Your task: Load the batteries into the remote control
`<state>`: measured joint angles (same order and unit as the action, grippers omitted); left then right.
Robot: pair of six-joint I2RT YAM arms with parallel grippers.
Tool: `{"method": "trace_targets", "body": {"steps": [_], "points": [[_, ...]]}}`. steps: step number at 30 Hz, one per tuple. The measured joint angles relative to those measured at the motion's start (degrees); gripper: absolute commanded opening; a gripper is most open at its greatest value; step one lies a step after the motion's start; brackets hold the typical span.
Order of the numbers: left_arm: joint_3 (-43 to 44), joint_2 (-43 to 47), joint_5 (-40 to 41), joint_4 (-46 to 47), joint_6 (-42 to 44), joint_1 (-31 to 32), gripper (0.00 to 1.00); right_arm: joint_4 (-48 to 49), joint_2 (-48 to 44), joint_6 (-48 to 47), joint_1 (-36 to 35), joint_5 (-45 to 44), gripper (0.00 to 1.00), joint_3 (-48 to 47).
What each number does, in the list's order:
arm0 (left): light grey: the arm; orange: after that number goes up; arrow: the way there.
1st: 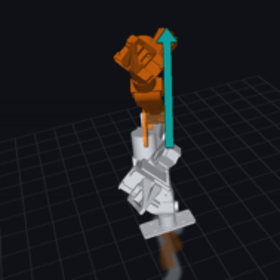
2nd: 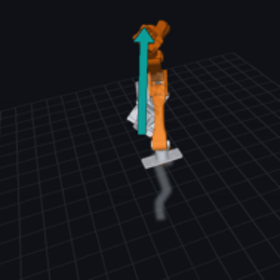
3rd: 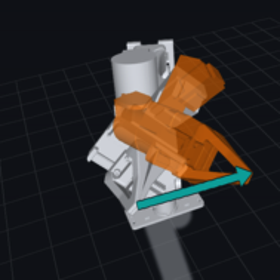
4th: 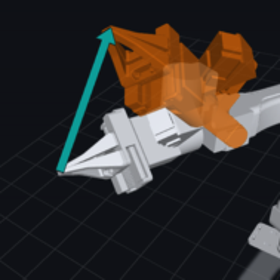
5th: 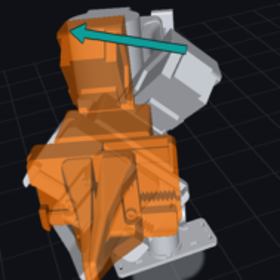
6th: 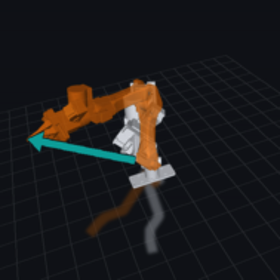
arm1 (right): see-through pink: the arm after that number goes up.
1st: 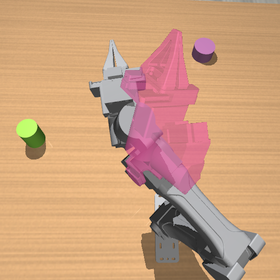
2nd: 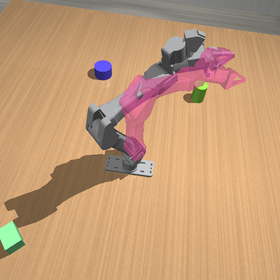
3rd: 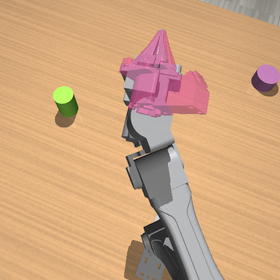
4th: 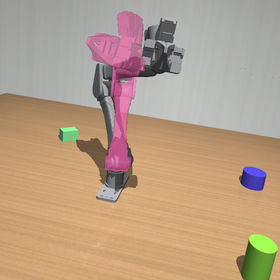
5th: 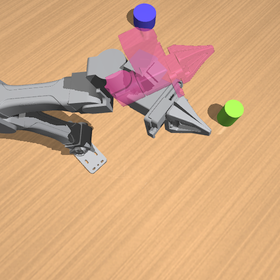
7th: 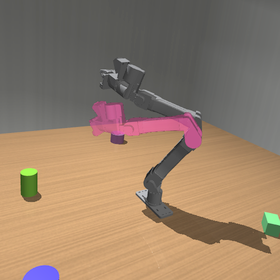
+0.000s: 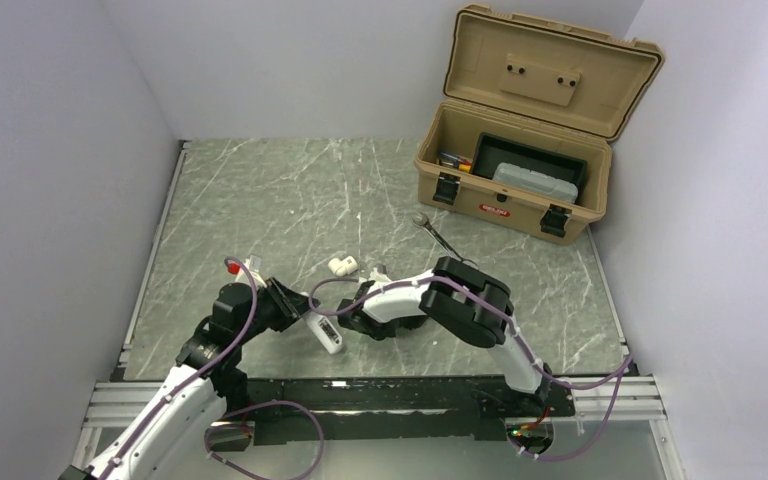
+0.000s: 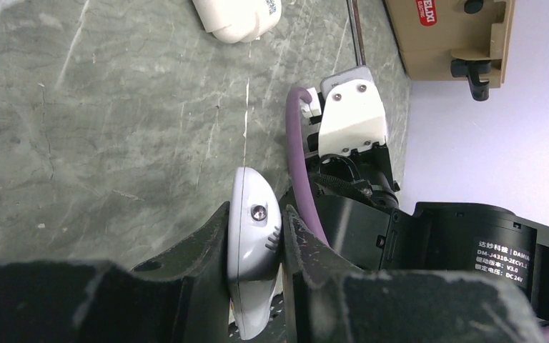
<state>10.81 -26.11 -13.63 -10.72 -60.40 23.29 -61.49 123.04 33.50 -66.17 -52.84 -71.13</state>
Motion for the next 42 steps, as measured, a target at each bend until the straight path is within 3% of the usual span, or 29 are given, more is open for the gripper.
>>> {"method": "trace_targets", "body": {"steps": [11, 19, 25, 30, 32, 37, 42], "points": [[0.0, 0.02, 0.0, -0.13, 0.44, -0.46, 0.0, 0.66, -1.07, -1.25, -0.02, 0.44, 0.3, 0.35], [0.04, 0.02, 0.0, -0.37, 1.25, -0.61, 0.0, 12.59, -13.62, 0.61, 2.29, 8.0, 0.32, 4.79], [0.17, 0.0, -0.02, -0.48, 1.31, -0.85, 0.0, 24.04, -30.32, 2.67, 12.79, 16.98, 0.36, 13.77], [0.74, -1.88, -0.74, 0.63, 2.58, -0.98, 0.0, 27.63, -42.18, 5.79, 22.95, 20.46, 0.37, 23.41], [1.33, -3.32, -1.42, 1.27, 3.08, -0.98, 0.0, 28.44, -46.34, 6.6, 26.71, 21.9, 0.34, 26.56], [2.05, -5.62, -2.73, 3.3, 4.22, -1.01, 0.0, 33.86, -52.35, 6.67, 39.93, 28.74, 0.12, 32.57], [2.08, -5.99, -3.52, 4.13, 4.48, -1.16, 0.0, 37.51, -51.28, 6.75, 46.25, 31.82, 0.08, 35.08]]}}
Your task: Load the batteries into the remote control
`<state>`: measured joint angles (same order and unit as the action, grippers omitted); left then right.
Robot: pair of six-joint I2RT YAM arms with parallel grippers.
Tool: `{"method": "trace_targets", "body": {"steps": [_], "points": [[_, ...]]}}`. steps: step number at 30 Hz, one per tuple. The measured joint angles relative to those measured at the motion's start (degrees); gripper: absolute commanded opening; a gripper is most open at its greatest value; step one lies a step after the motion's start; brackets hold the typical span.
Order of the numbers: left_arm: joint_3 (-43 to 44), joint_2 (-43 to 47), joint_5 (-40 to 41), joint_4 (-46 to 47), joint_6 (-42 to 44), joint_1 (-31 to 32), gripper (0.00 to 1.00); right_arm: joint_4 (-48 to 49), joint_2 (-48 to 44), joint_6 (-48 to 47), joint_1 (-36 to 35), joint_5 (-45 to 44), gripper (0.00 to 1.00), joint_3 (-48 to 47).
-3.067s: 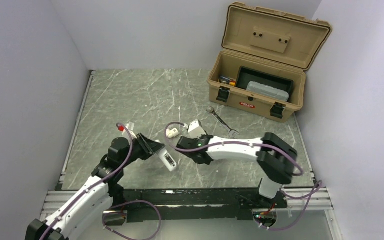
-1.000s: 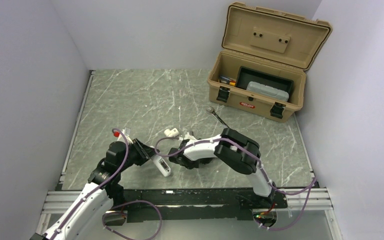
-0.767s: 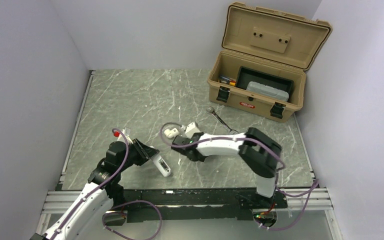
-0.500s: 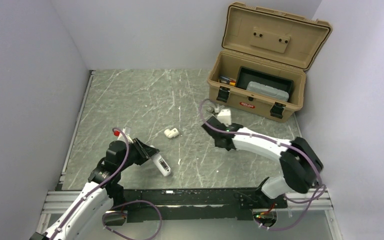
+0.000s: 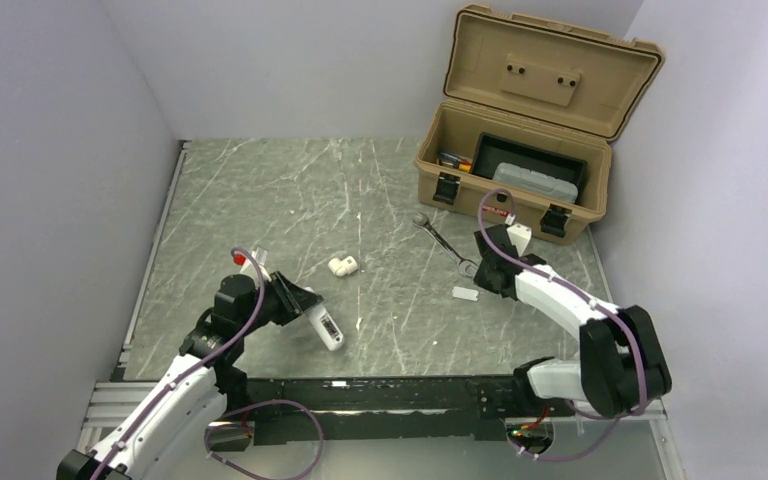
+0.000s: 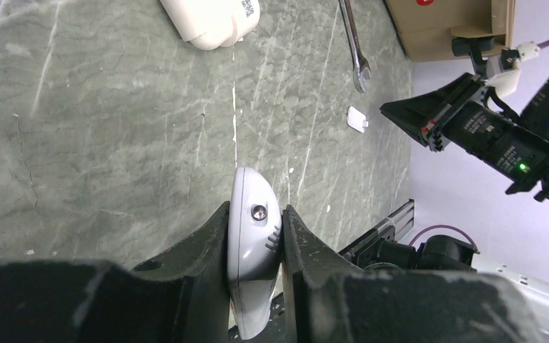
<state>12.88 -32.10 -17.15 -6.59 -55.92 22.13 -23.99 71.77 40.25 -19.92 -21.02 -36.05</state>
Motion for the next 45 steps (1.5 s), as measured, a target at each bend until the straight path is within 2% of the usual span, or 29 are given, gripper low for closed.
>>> {"method": "trace_targets", "body": {"steps": [6, 15, 22, 28, 31, 36, 45], "points": [[0.0, 0.02, -0.66, 0.31, 0.39, 0.0, 0.0, 4.68, 7.89, -0.22, 2.36, 2.01, 0.07, -0.11], [0.0, 0.0, -1.01, 0.39, 0.76, 0.0, 0.0, 8.63, 8.7, -1.05, 2.82, 5.38, 0.05, -0.2], [0.0, -1.14, -1.03, 1.95, 0.76, 0.0, 0.0, 4.52, 1.07, 0.11, -2.8, 7.43, 0.05, 4.33], [0.0, -3.41, -1.25, 2.89, 0.79, -0.04, 0.0, 2.84, 0.63, 2.54, -10.86, 7.32, 0.06, 4.68], [0.0, -3.54, -1.25, 3.23, 0.79, -0.04, 0.0, 3.43, 1.22, 3.72, -13.6, 6.54, 0.06, 4.55], [0.0, -4.33, -1.25, 4.39, 0.92, -0.07, 0.0, 6.21, 2.56, 4.35, -13.7, 5.68, 0.09, 4.5], [0.02, -5.31, -1.22, 5.14, 1.84, -0.07, 0.0, 14.27, 11.8, 0.02, -16.48, 5.03, 0.1, -0.94]]}}
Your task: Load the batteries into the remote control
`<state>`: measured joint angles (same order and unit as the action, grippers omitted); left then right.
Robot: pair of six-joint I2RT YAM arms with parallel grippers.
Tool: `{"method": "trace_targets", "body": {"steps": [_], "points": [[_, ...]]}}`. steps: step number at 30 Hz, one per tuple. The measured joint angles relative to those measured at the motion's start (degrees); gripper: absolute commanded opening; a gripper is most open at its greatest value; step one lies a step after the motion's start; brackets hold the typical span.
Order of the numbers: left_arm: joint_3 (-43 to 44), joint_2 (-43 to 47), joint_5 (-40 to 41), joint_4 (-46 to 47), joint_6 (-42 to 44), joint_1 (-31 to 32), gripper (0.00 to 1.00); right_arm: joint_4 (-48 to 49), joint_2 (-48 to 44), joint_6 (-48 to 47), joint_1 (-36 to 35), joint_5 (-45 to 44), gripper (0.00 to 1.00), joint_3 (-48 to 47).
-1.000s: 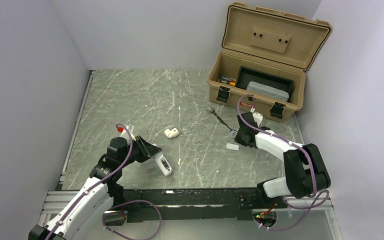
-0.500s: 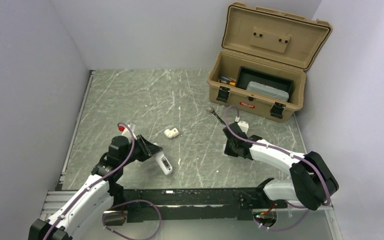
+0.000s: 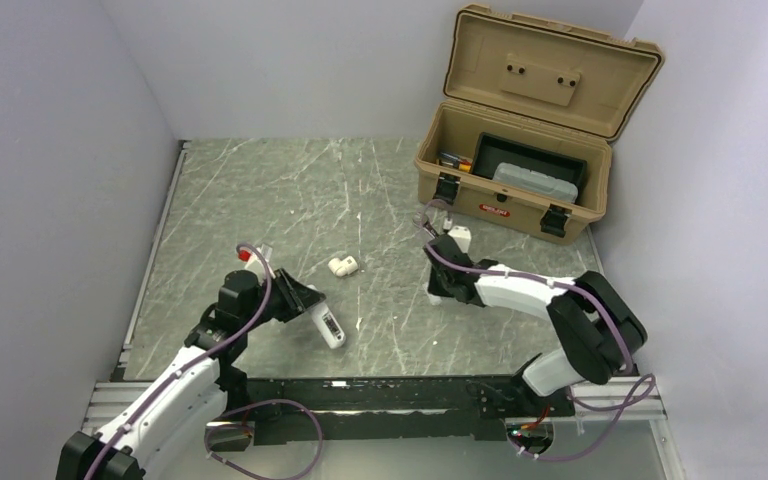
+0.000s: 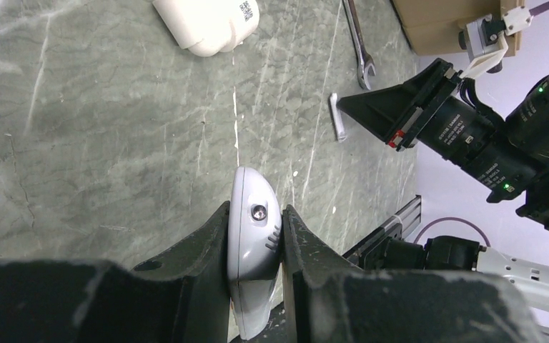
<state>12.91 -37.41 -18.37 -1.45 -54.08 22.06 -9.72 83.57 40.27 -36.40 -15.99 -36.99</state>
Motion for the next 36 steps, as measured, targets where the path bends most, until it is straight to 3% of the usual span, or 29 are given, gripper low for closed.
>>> {"method": "trace_targets", "body": {"steps": [9, 17, 20, 28, 36], "points": [[0.42, -1.86, 0.28, 1.75, 0.72, -0.02, 0.0, 1.18, 5.14, 1.81, -13.35, 0.76, 0.09, -4.57], [0.5, -6.32, 2.95, 13.81, 0.26, 1.49, 0.0, 0.28, 5.33, 11.06, -22.97, 1.55, 0.09, -5.07], [0.5, -10.05, 4.0, 20.13, -0.2, 4.11, 0.0, 0.09, 2.73, 14.69, -24.17, 1.31, 0.11, -2.69], [0.2, -21.53, 7.67, 34.82, -2.54, 14.36, 0.0, -3.45, -14.82, 22.56, -24.0, -5.66, 0.14, 5.4], [0.17, -30.05, 11.1, 43.12, -2.62, 20.2, 0.0, -4.15, -17.05, 24.13, -23.93, -7.56, 0.14, 8.81]]}}
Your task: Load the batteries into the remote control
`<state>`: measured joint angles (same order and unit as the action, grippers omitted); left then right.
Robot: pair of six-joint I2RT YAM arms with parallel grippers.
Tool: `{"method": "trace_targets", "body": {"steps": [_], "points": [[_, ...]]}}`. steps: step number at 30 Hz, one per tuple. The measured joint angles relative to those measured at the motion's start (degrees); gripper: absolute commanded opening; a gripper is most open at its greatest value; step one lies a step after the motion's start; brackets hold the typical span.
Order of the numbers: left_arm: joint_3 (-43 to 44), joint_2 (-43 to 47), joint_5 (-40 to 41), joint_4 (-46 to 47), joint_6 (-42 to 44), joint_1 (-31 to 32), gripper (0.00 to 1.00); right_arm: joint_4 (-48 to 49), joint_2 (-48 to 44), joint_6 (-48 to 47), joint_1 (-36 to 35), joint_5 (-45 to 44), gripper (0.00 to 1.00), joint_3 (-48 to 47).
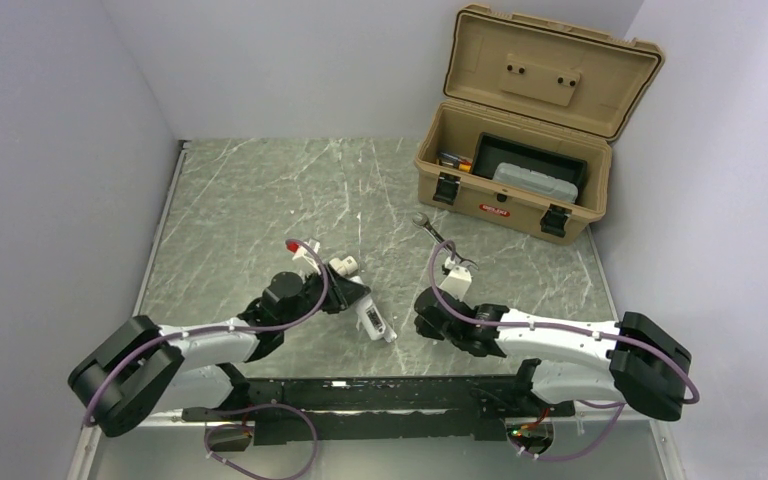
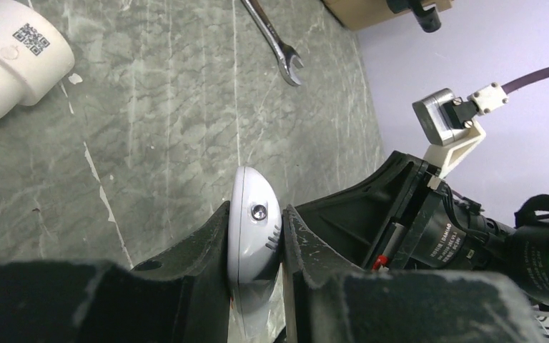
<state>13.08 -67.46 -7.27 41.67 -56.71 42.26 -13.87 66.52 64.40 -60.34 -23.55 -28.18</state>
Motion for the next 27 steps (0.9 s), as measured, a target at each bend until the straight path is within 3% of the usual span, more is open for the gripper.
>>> {"method": "trace_targets", "body": {"steps": [8, 27], "points": [[0.0, -5.4, 1.6, 3.61, 0.07, 1.11, 0.0, -0.72, -1.49, 0.17, 0.04, -0.2, 0.15, 0.76], [0.0, -5.66, 4.13, 3.98, 2.45, 1.29, 0.0, -0.76, -1.81, -0.31, 0.04, -0.2, 0.16, 0.76]]}}
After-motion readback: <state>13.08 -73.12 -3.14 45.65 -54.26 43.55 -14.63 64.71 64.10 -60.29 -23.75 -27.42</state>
